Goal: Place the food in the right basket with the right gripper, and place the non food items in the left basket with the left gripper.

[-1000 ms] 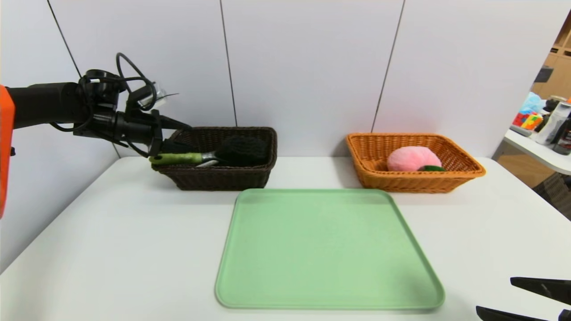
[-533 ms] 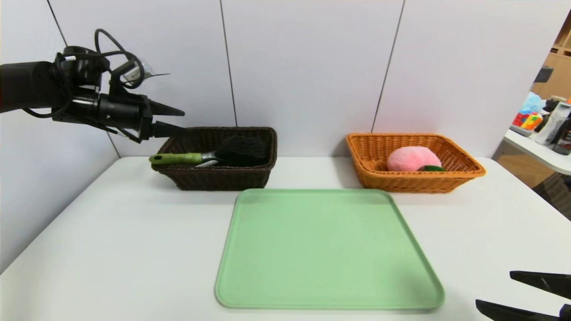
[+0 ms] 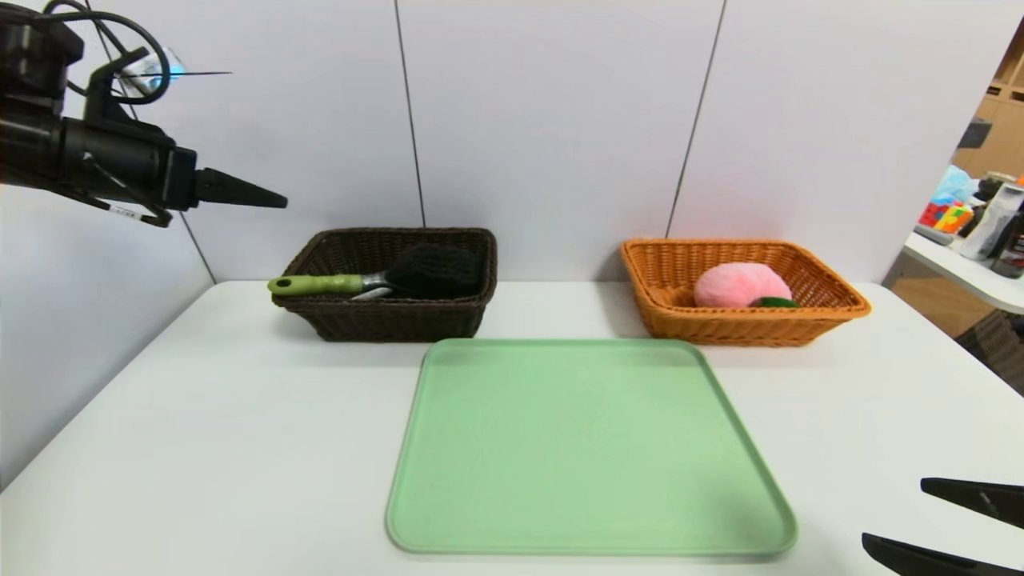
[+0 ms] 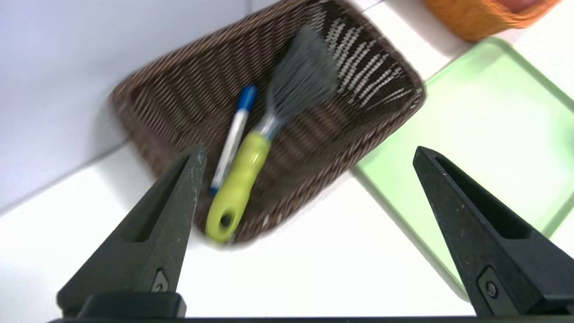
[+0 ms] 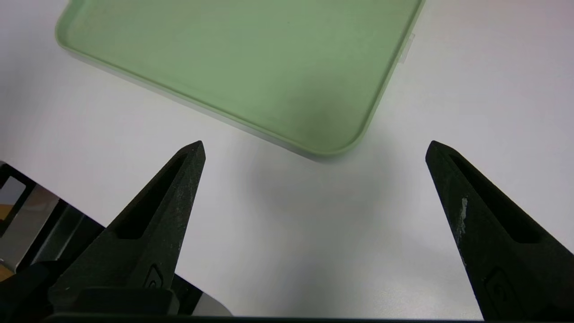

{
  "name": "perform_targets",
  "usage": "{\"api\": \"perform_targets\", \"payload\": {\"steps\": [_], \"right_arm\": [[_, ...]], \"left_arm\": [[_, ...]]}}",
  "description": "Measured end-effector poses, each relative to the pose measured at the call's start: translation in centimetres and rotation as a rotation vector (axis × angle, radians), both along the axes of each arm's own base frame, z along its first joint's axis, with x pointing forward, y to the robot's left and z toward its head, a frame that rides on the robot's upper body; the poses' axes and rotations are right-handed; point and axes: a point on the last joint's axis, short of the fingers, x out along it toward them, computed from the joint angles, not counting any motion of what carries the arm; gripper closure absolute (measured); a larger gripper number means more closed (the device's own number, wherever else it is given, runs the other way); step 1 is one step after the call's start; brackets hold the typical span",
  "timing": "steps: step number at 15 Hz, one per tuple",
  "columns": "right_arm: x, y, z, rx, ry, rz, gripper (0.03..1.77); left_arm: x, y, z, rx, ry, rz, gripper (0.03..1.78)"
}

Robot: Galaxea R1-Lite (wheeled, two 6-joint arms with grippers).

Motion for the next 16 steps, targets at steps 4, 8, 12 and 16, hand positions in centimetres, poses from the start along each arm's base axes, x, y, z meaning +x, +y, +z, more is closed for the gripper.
{"api": "perform_targets", "payload": {"steps": [4,8,12,16], "right_arm": [[-0.7,-0.2,0.8,0.023,-0.090,-0.001,0.10],[-2.2,-0.7,1.7,0.034,-0.176,-0.021,0.10],[-3.6,-1.3,2.5,0.012,-0.275,-0.119,0.10],[-4.6,-1.9,2.7,-0.024,-0.340,-0.247,0.10]], "left_arm": [[-4.6,1.8,1.8,0.072,0.016,0.199,0.15],[-9.3,3.1,1.2,0.123,0.082,0.404,0.14],[-12.9,3.0,0.6,0.098,0.166,0.653,0.12],[-15.7,2.0,-0.1,0.000,0.203,0.750,0.12]]}}
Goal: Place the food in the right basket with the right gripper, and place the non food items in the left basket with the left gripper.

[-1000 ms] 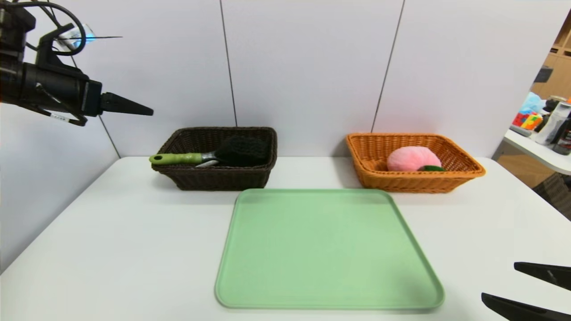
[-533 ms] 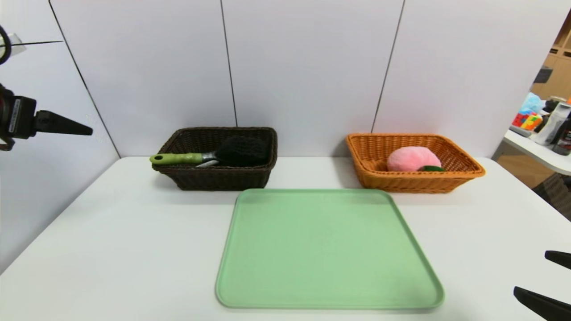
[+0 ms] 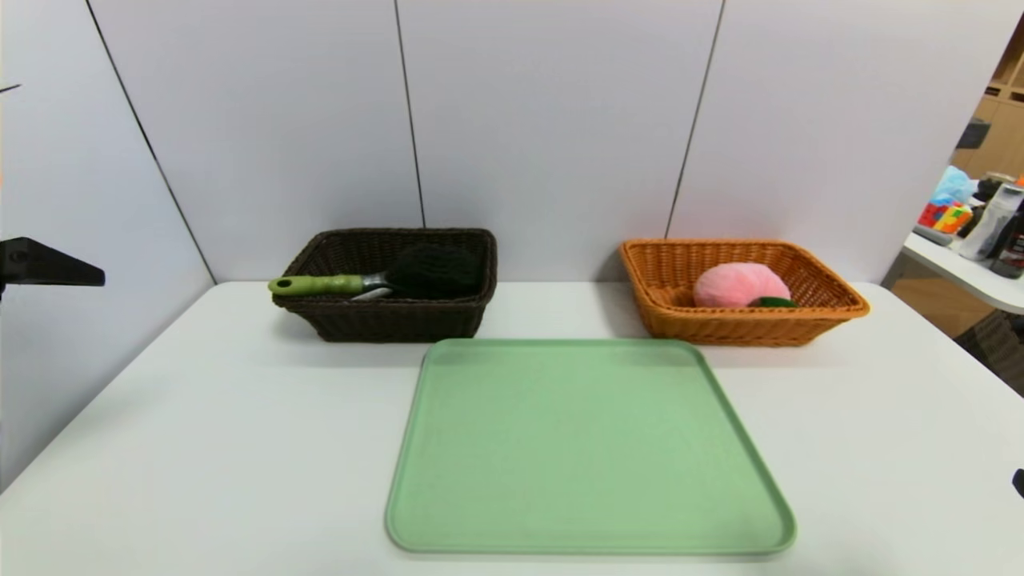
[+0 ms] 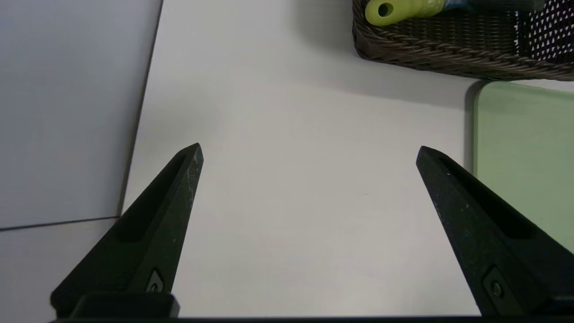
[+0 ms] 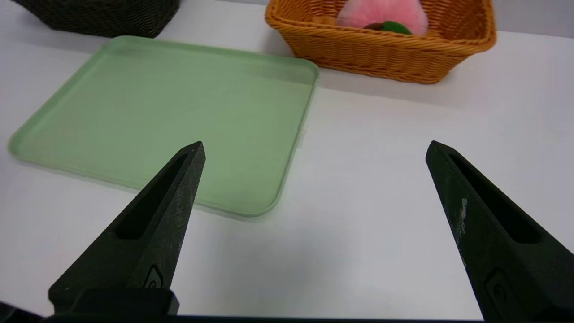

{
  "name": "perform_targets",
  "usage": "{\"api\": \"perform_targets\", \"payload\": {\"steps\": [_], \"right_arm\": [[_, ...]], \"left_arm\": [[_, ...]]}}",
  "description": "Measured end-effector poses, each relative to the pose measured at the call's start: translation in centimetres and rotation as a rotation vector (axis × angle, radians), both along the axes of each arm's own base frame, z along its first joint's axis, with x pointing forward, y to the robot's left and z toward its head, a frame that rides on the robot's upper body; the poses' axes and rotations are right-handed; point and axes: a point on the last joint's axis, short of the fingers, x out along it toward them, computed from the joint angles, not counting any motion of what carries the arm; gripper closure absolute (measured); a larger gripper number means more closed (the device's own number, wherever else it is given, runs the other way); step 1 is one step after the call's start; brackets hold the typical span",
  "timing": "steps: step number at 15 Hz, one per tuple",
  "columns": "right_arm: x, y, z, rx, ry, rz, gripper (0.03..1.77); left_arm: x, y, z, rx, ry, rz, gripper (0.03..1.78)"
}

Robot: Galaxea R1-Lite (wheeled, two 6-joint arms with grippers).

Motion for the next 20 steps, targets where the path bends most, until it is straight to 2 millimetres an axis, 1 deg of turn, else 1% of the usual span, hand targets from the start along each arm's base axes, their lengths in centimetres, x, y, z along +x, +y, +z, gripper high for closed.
{"api": "perform_targets", "payload": {"steps": [5,8,12,14,17,20], "right_arm": [[-1.1,-0.7,-0.6,-0.041,-0.037,-0.175,0.10],[-2.1,-1.0,-1.3,-0.074,-0.070,-0.241,0.10],[-3.5,-1.2,-1.5,-0.132,-0.118,-0.321,0.10],[-4.0,-1.2,-1.6,-0.145,-0.134,-0.355,0.10],[-4.5,-1.1,-1.6,-0.142,-0.155,-0.364,0.10],[-4.5,-1.1,-1.9,-0.139,-0.153,-0.368,0.10]], "left_arm": [[-2.6,-1.0,-1.9,-0.096,-0.007,0.088,0.12],[-4.5,-1.8,-2.7,-0.104,-0.023,0.101,0.12],[-7.5,-3.0,-3.7,-0.103,-0.049,0.098,0.12],[-9.0,-3.6,-4.1,-0.102,-0.066,0.079,0.12],[-11.4,-4.8,-5.0,-0.095,-0.055,-0.013,0.12],[-12.5,-5.4,-5.2,-0.131,-0.063,-0.111,0.12]]}}
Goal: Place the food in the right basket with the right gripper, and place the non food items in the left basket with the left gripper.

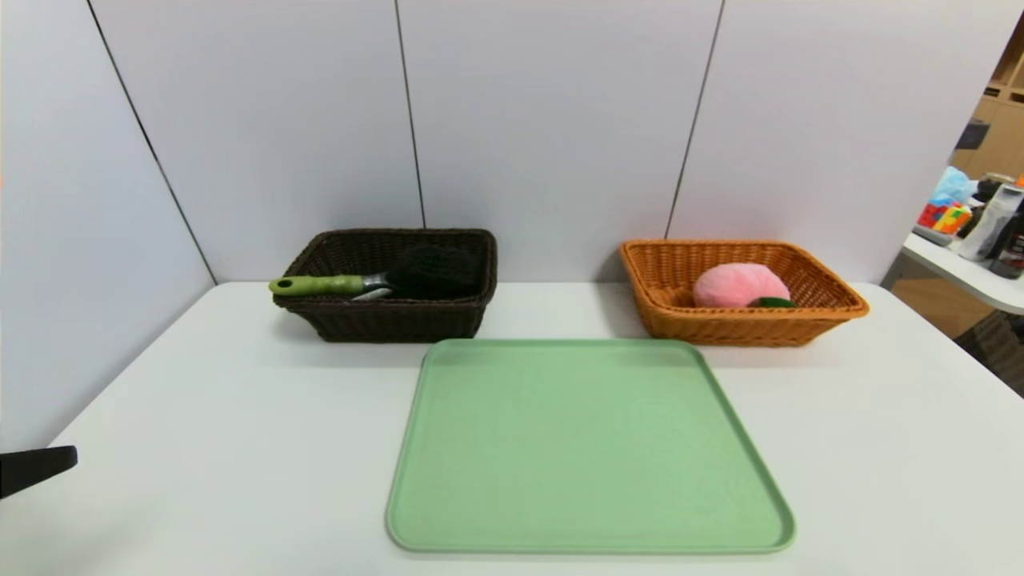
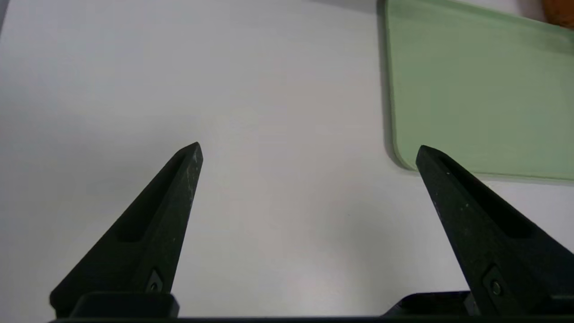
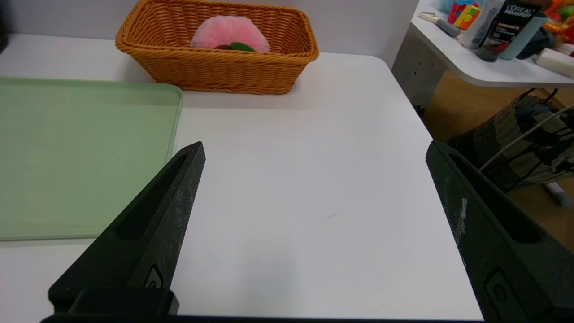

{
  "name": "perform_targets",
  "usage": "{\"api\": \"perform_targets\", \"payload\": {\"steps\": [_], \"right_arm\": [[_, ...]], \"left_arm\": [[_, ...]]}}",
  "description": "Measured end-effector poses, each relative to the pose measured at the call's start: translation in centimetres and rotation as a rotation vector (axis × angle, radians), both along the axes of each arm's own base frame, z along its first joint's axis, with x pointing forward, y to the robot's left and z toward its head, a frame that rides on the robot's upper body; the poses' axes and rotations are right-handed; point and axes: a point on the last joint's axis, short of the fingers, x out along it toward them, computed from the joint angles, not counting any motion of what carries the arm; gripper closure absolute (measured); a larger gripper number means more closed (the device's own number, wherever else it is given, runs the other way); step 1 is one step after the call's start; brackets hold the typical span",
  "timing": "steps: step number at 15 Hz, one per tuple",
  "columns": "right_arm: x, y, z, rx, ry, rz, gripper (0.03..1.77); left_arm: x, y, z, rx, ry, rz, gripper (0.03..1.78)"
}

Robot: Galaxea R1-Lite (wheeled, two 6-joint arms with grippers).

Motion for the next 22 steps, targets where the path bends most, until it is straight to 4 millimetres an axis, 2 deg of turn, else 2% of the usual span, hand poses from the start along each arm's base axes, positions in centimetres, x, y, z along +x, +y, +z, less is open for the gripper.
{"api": "perform_targets", "payload": {"steps": [2,9,13,17,22], "right_arm": [[0.0,0.0,0.0,0.002,-0.002,-0.004,0.10],[-0.1,0.0,0.0,0.001,-0.004,-0.006,0.10],[-0.1,0.0,0.1,0.002,-0.008,-0.006,0.10],[-0.2,0.0,0.2,0.000,-0.016,-0.006,0.10],[-0.5,0.0,0.0,0.000,-0.028,0.008,0.10]], "left_arm": [[-0.5,-0.4,-0.1,-0.030,0.010,-0.083,0.12],[-1.3,-1.0,-0.5,-0.050,0.040,-0.184,0.12],[-3.0,-1.7,-1.3,-0.058,0.056,-0.307,0.12],[-5.2,-2.0,-2.9,-0.032,0.019,-0.389,0.12],[-7.5,-2.1,-5.6,0.042,-0.140,-0.397,0.12]]}}
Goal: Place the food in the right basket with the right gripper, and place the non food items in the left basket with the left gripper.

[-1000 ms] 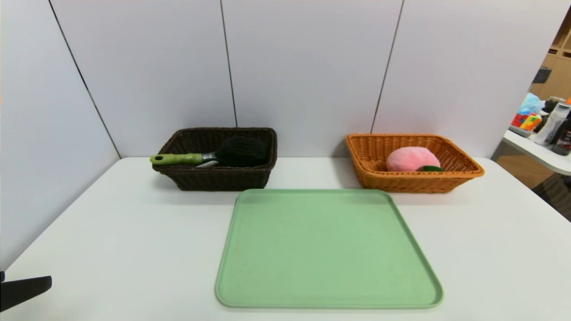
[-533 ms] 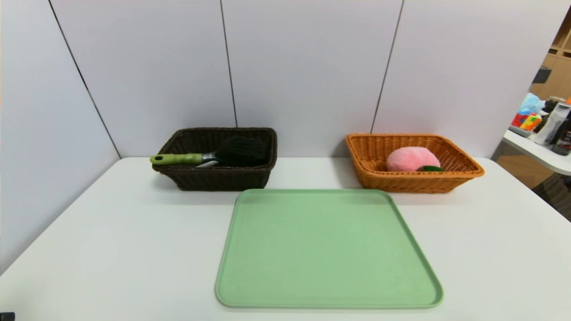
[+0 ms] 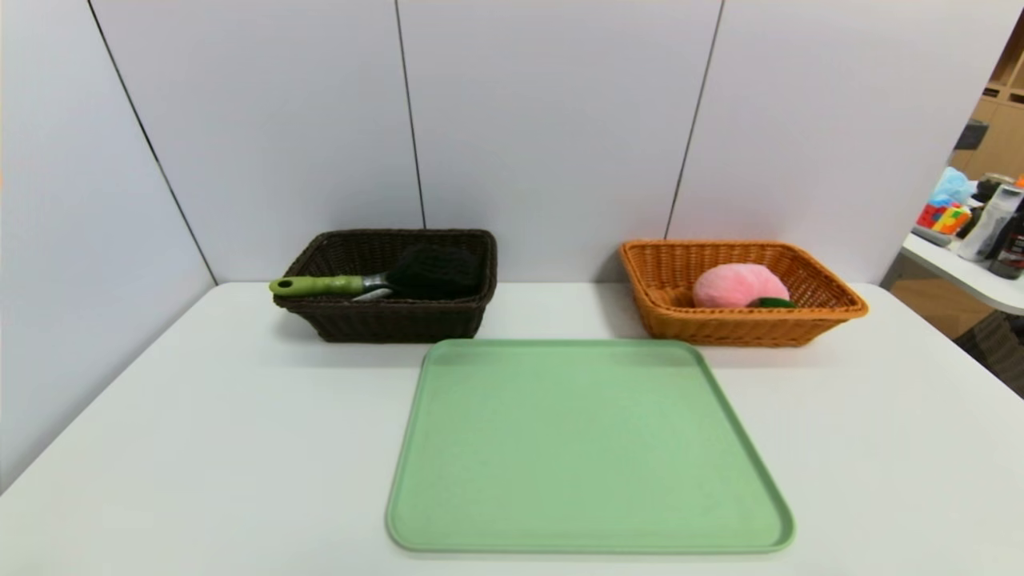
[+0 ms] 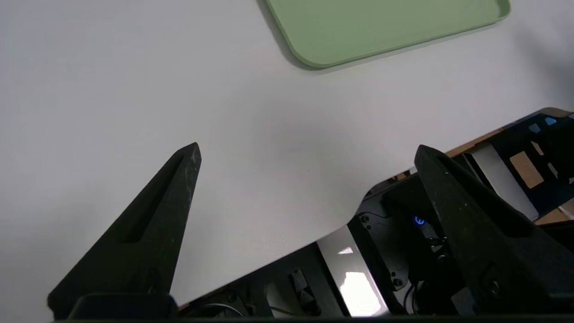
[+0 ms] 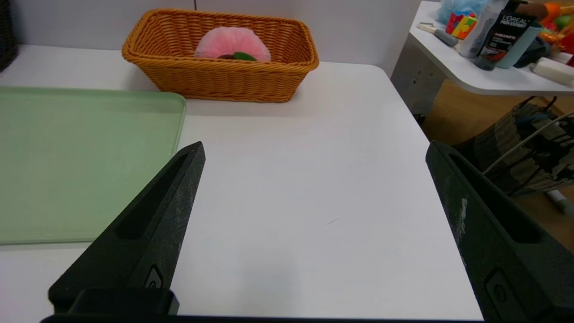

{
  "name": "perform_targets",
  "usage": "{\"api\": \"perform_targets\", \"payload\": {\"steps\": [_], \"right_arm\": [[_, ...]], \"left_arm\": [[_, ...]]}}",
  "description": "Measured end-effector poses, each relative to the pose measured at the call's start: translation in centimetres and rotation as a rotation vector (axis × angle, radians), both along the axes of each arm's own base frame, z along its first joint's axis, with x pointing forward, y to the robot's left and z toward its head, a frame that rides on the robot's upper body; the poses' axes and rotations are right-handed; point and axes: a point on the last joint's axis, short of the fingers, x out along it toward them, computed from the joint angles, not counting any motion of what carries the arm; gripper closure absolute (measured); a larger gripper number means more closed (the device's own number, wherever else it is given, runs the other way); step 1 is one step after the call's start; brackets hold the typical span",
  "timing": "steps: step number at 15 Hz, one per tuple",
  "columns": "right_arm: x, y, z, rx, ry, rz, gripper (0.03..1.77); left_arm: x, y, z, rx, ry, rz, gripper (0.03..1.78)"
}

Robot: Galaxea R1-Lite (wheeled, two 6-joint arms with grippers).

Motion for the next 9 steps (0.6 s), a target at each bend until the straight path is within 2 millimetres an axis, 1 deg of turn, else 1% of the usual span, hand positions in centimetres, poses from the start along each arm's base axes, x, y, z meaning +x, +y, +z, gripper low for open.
{"api": "perform_targets", "payload": {"steps": [2,5,9], "right_arm": [[-0.3,0.0,-0.4,0.001,0.015,0.000,0.10],[-1.2,0.0,-1.3,0.001,0.055,-0.002,0.10],[-2.2,0.1,-2.0,0.002,0.043,-0.009,0.10]], "left_arm": [[-0.7,0.0,-1.2,0.012,-0.063,0.016,0.12],[-1.1,0.0,-2.9,0.025,-0.125,0.037,0.12],[-1.4,0.2,-4.9,0.071,-0.177,0.138,0.12]]}}
